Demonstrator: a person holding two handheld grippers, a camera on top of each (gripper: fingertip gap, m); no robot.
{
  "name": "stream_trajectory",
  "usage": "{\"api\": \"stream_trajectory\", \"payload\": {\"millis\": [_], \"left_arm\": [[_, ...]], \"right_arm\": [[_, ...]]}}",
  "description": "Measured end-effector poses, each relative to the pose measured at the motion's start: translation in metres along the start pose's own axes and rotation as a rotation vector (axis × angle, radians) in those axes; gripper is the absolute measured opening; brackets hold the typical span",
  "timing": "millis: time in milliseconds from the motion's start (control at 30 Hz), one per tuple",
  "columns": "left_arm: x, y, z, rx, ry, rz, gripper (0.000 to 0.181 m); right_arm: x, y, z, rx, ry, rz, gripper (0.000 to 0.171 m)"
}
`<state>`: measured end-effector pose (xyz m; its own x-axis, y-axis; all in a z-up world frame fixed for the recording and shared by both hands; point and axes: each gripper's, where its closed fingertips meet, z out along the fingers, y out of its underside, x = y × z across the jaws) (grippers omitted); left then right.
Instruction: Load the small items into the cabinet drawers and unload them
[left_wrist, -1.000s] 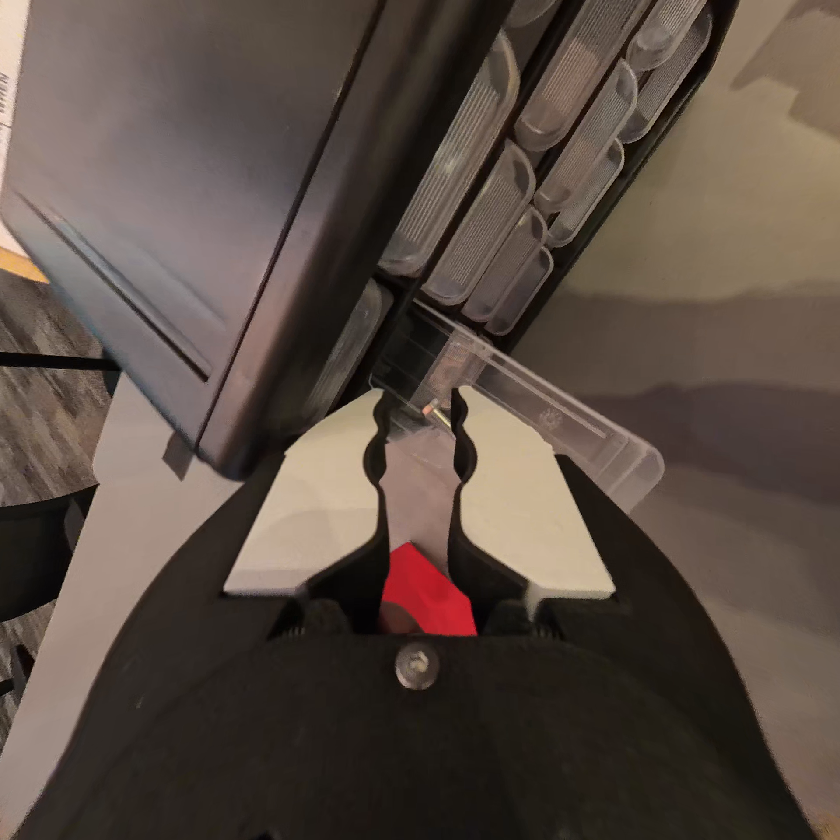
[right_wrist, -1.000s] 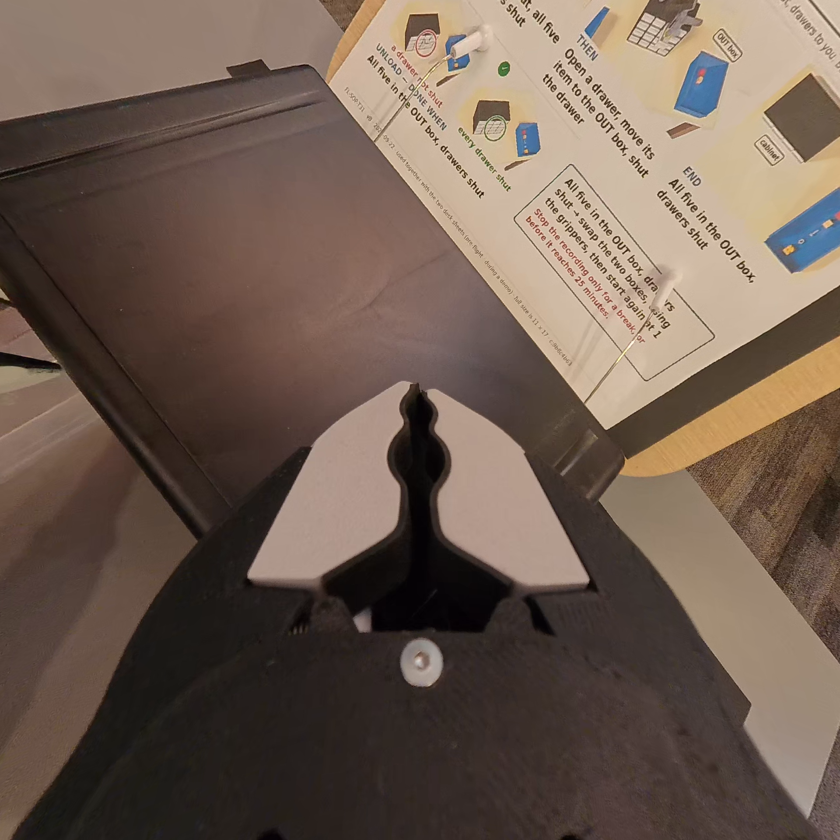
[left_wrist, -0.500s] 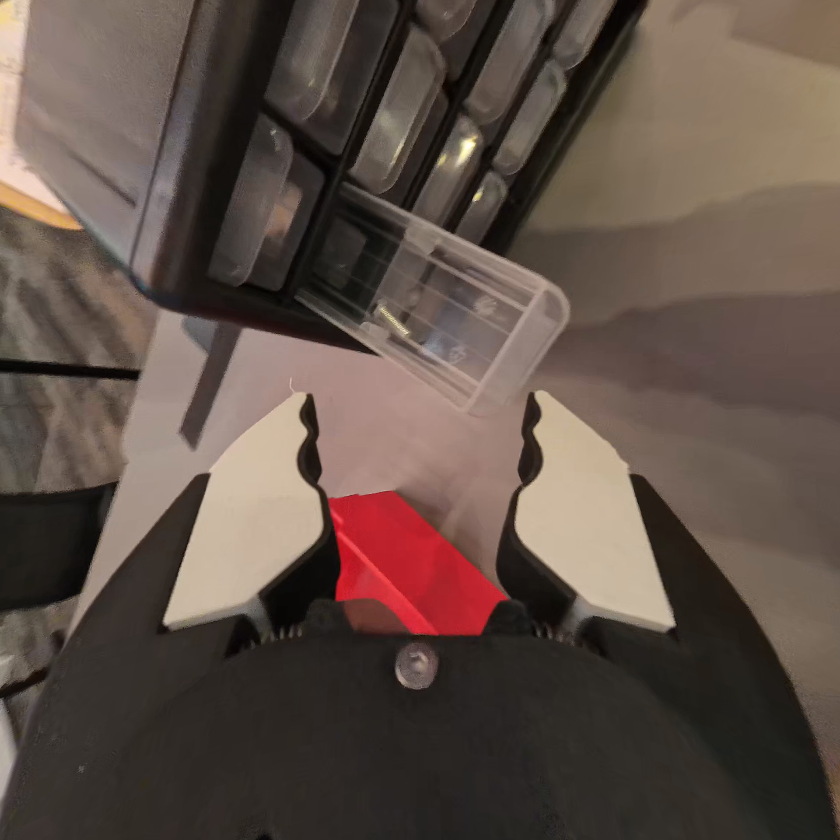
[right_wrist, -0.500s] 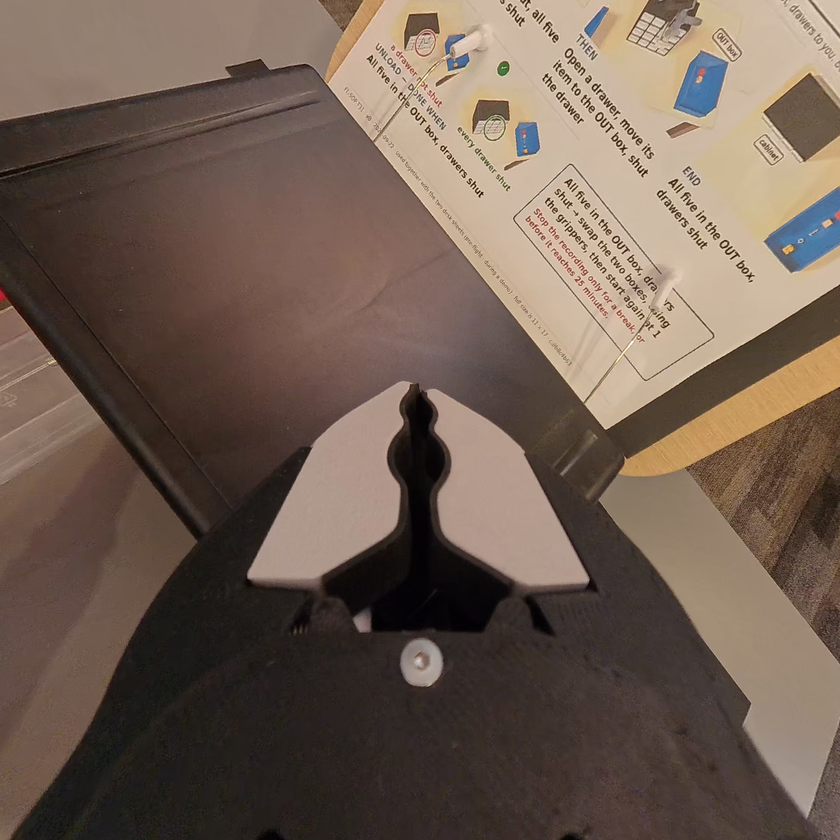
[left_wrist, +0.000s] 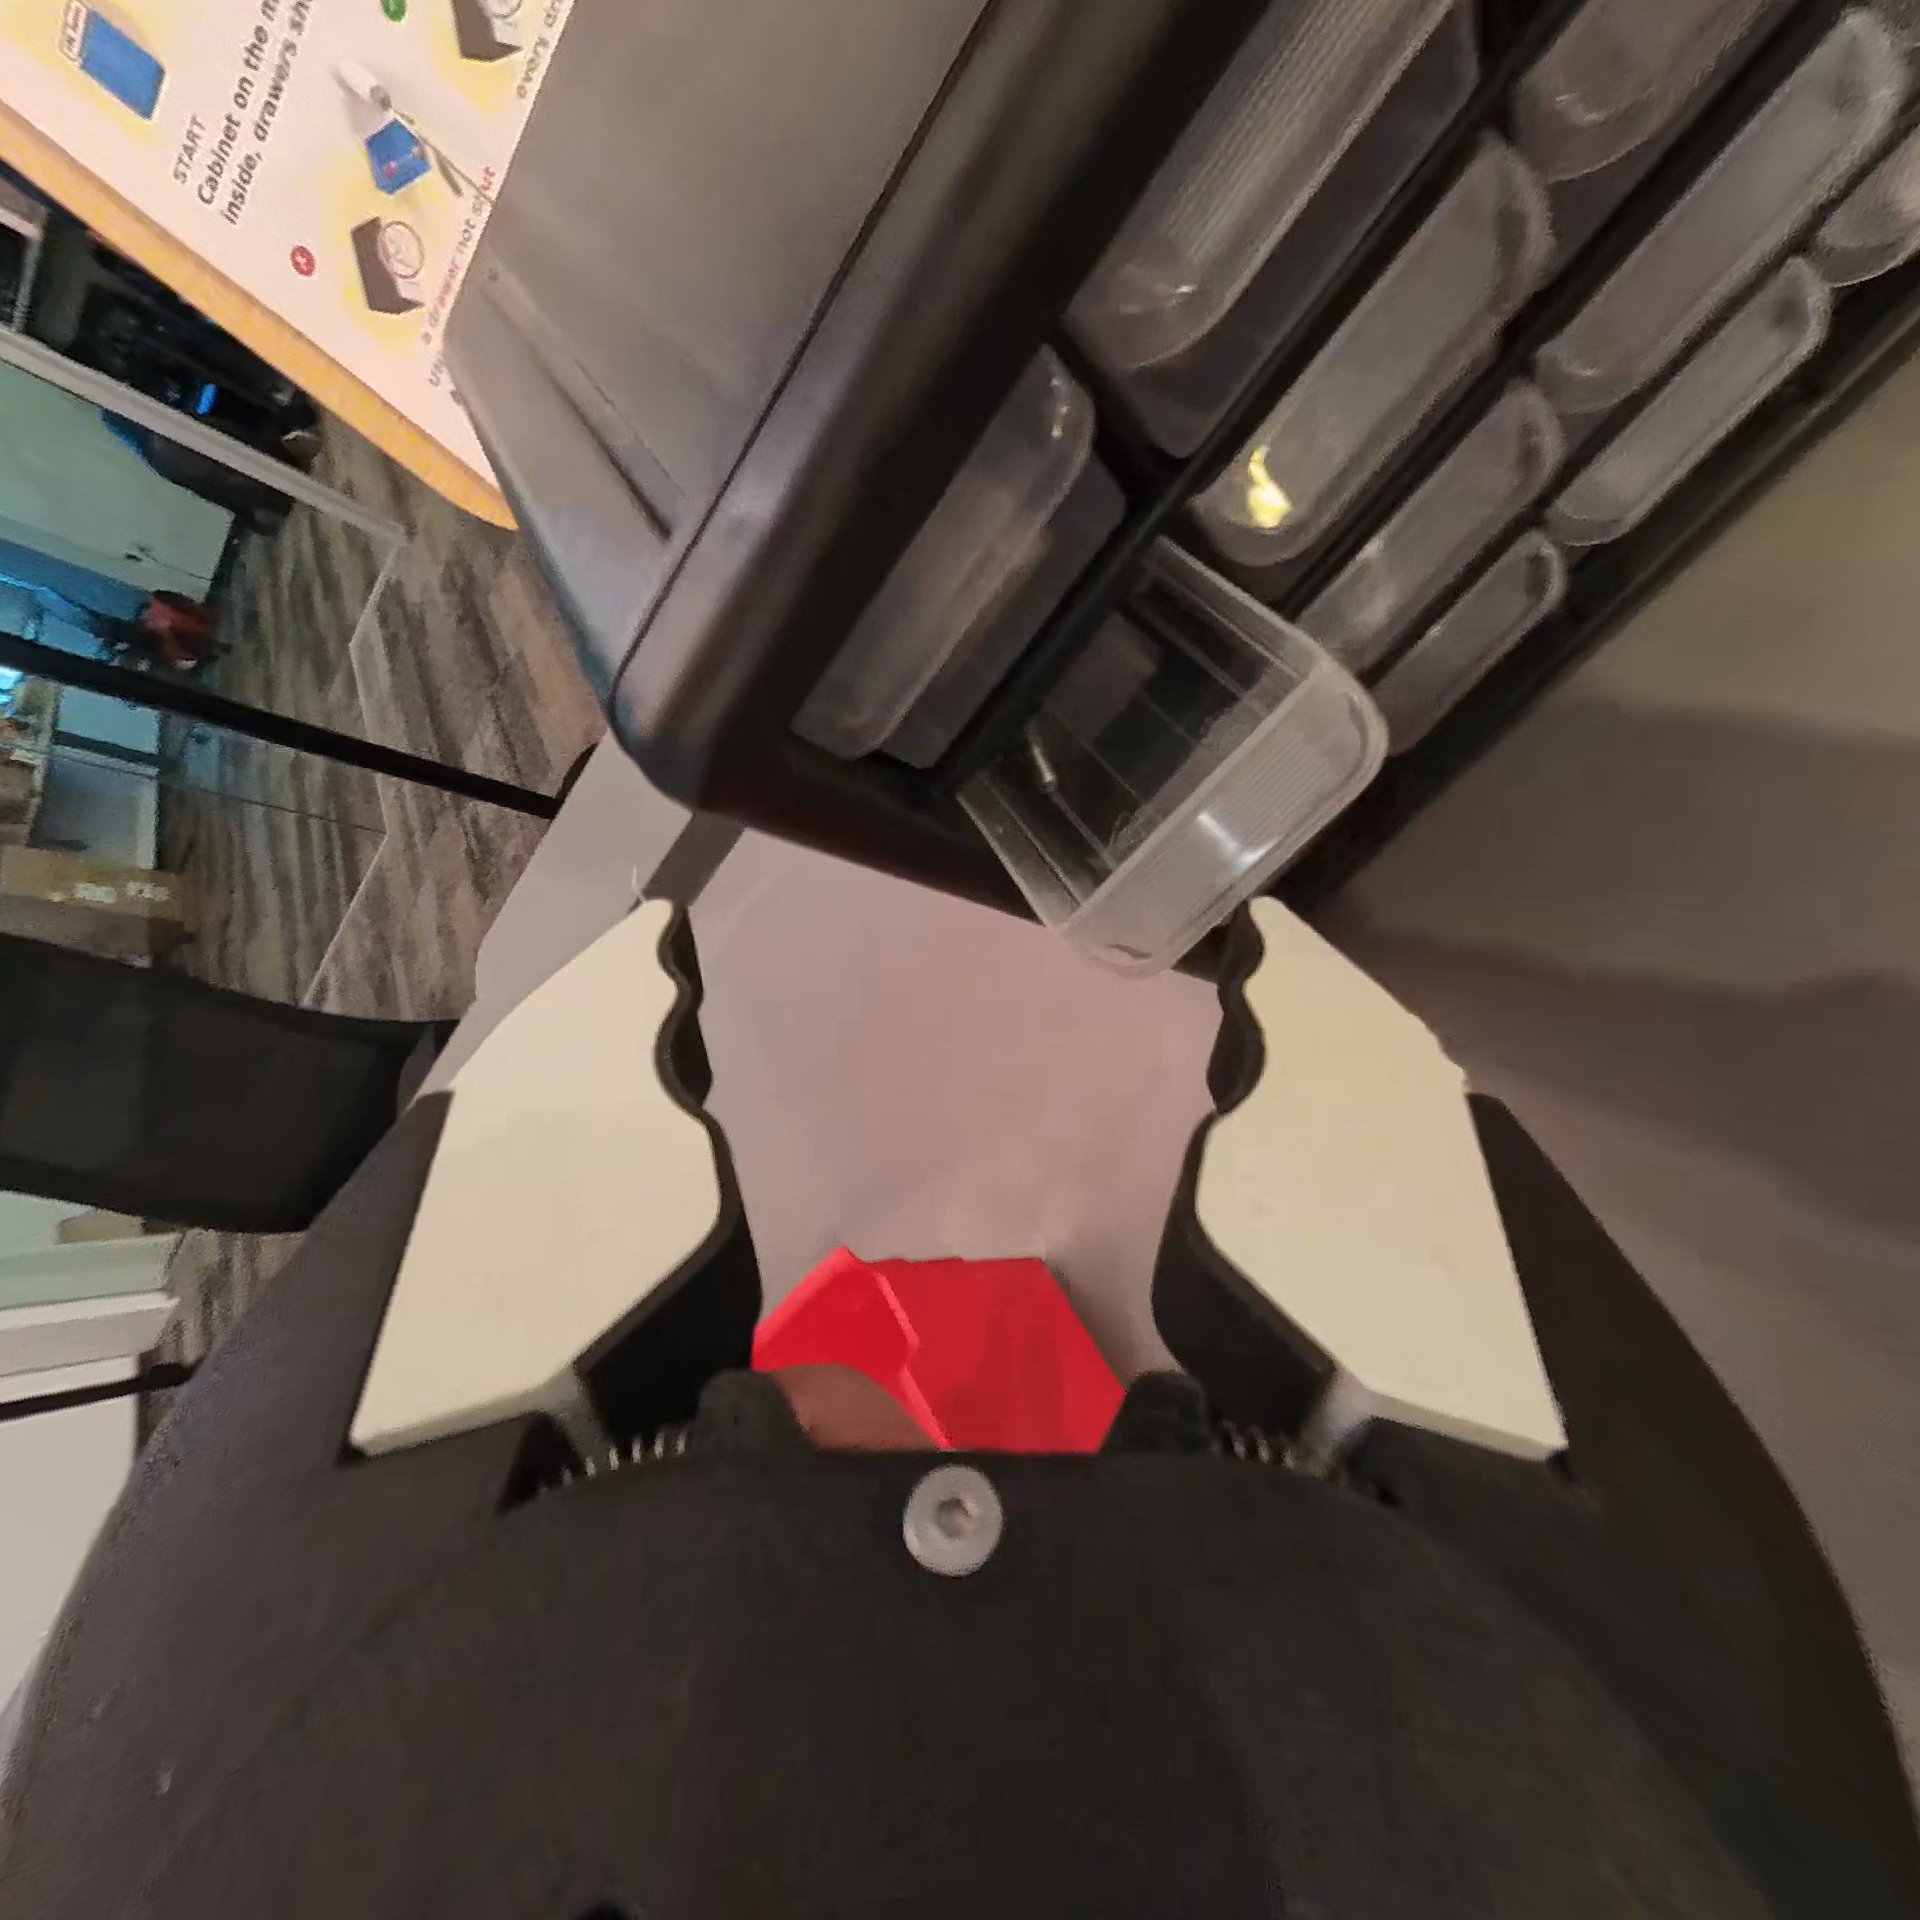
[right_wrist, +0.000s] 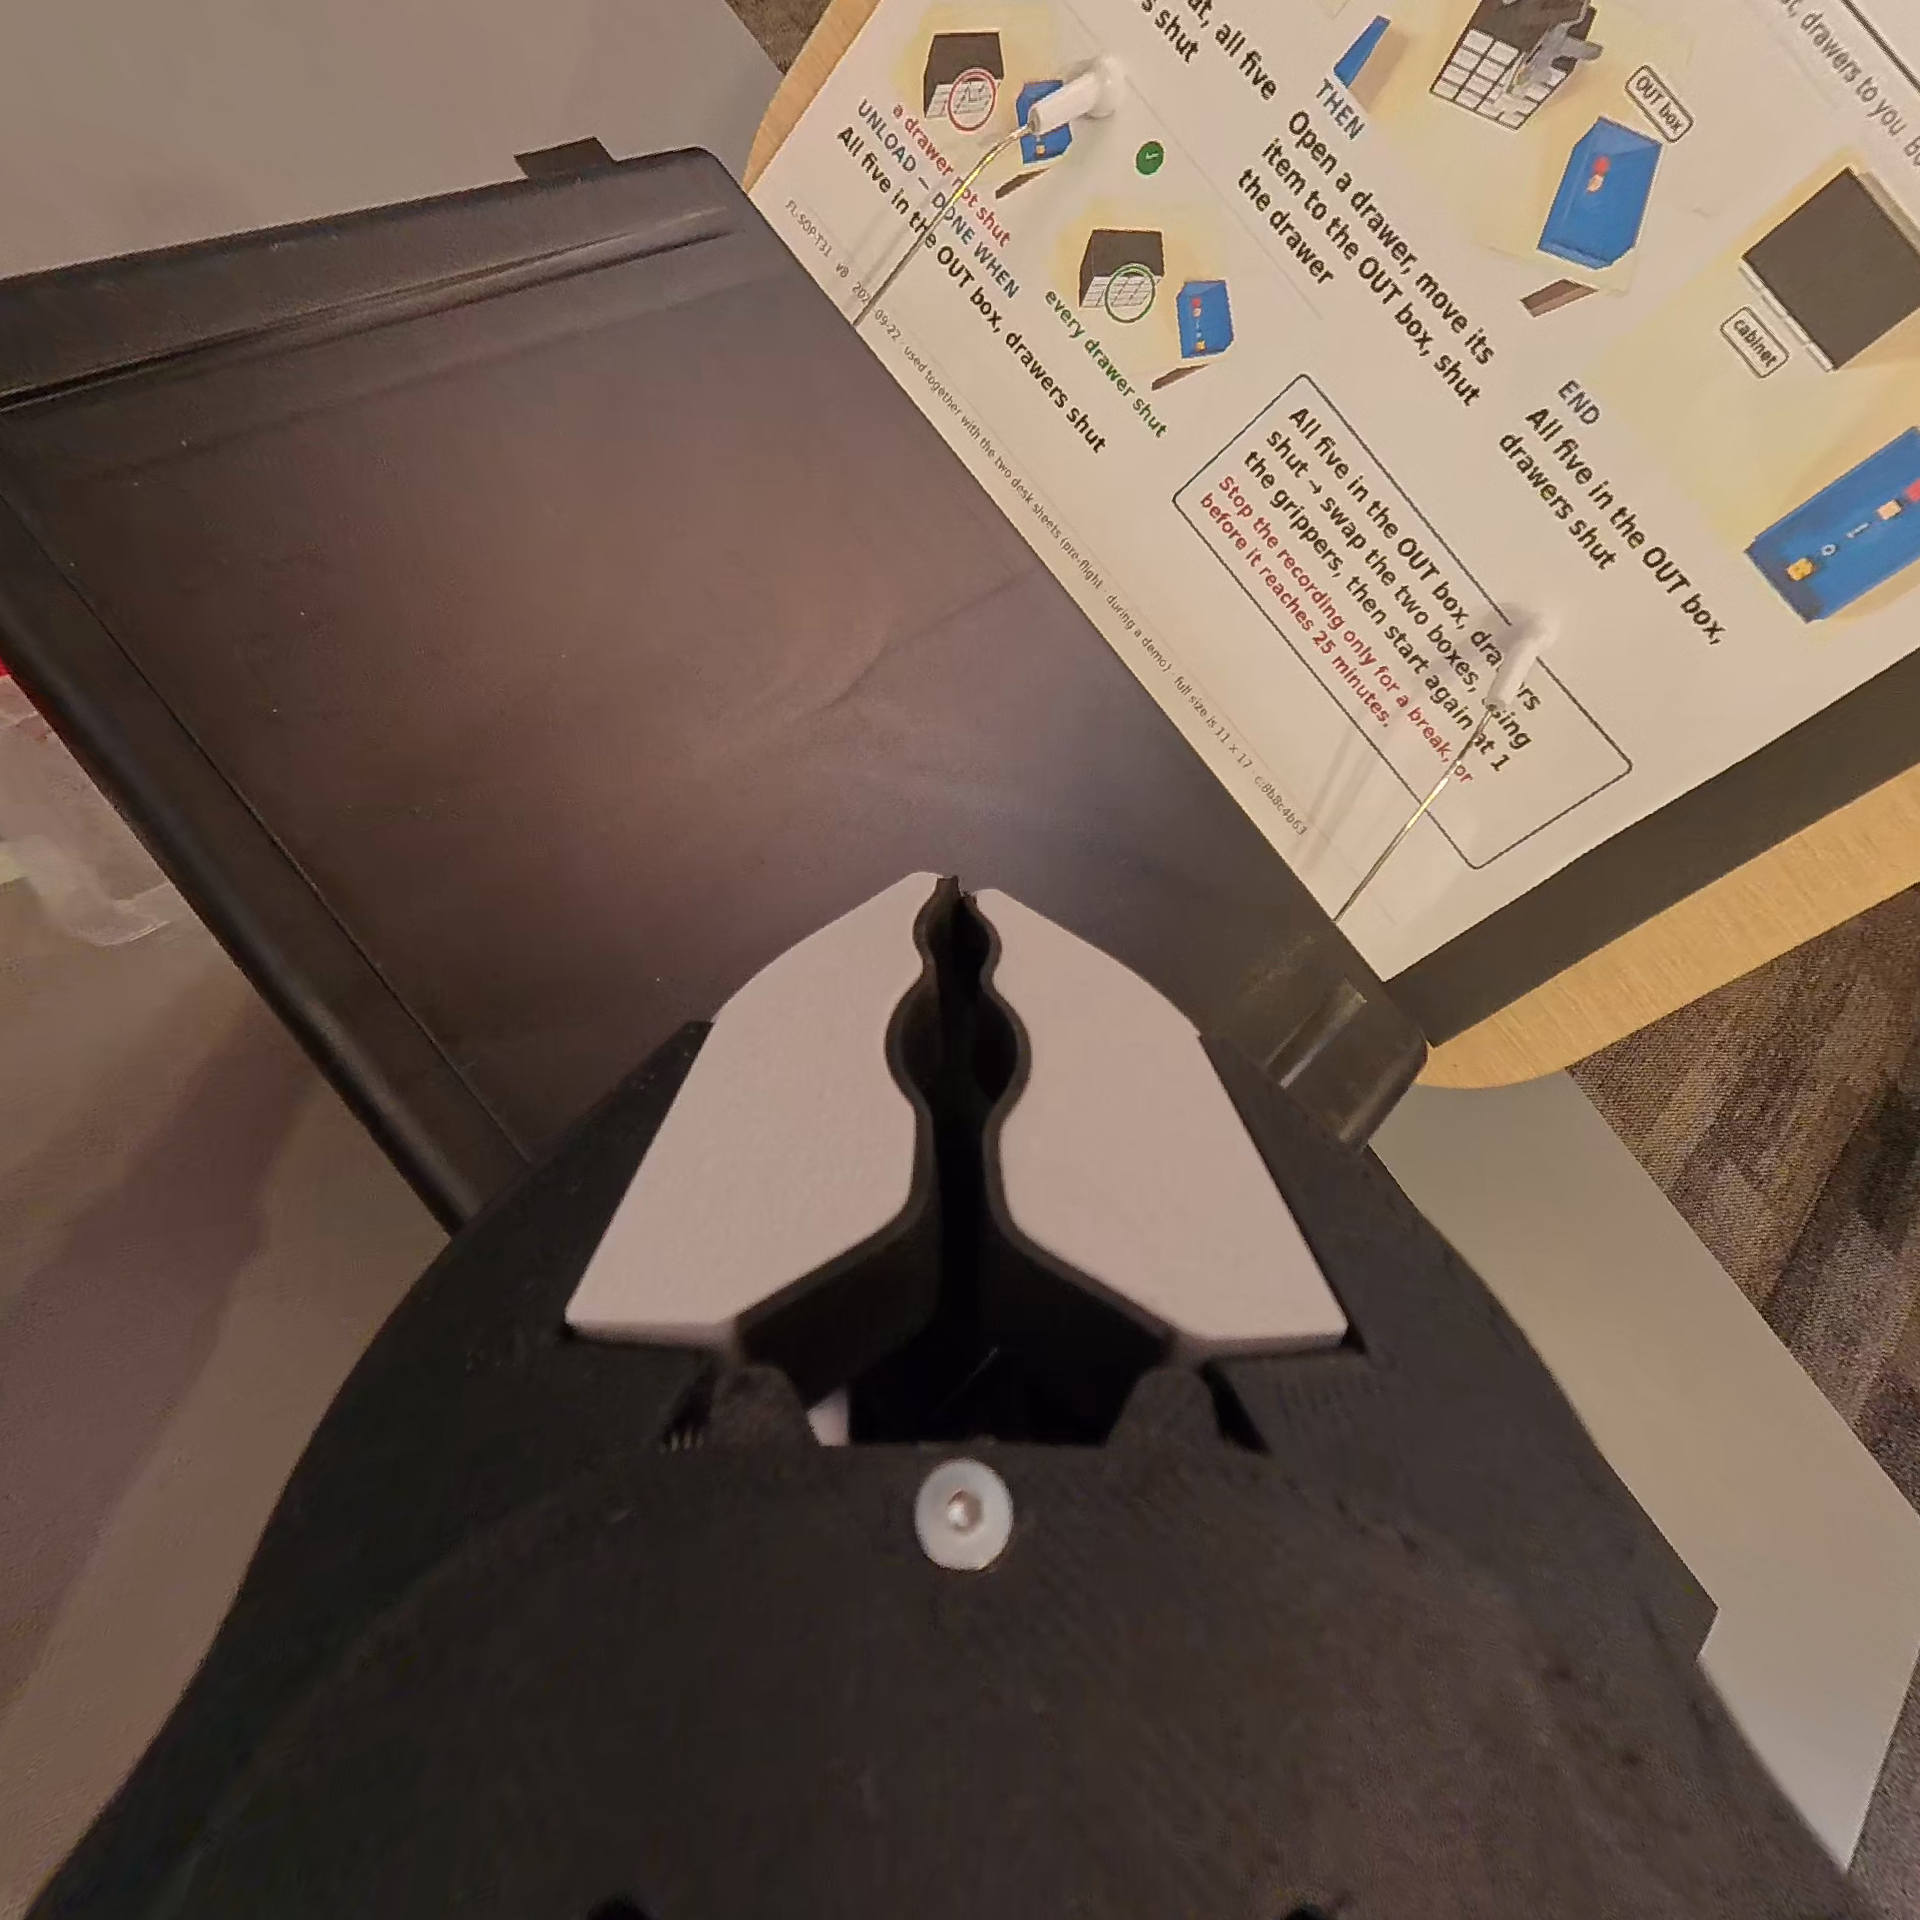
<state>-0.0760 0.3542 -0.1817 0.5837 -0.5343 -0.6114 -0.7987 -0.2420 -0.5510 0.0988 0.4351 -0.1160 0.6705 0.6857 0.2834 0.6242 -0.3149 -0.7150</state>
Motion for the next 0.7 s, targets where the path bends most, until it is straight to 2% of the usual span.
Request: {"api": "stream_trajectory", "payload": {"millis": [167,200,300,400,533,700], "left_arm": [[-0.022,-0.004,0.021,-0.040,-0.125,0.009,0.090],[-0.024,-0.004,0.025,-0.051,-0.137,0.023,0.095],[-0.022,-0.004,0.023,-0.071,-0.156,0.034,0.092],[-0.016,-0.003,0.010,-0.063,-0.145,0.025,0.090],[0.002,-0.009,-0.027,0.004,-0.076,-0.064,0.087],[0.055,-0.024,-0.073,0.140,0.061,-0.144,0.082]], "right_arm": [[0.000,0.000,0.000,-0.002,-0.001,0.001,0.000],[0.000,0.000,0.000,-0.002,-0.001,0.001,0.000],[0.000,0.000,0.001,-0.003,-0.001,0.000,0.000],[0.000,0.000,0.000,-0.006,0.003,-0.003,0.001],[0.000,0.001,0.000,-0.013,0.002,0.003,0.003],[0.002,0.004,-0.012,0.031,0.045,0.026,0.009]]}}
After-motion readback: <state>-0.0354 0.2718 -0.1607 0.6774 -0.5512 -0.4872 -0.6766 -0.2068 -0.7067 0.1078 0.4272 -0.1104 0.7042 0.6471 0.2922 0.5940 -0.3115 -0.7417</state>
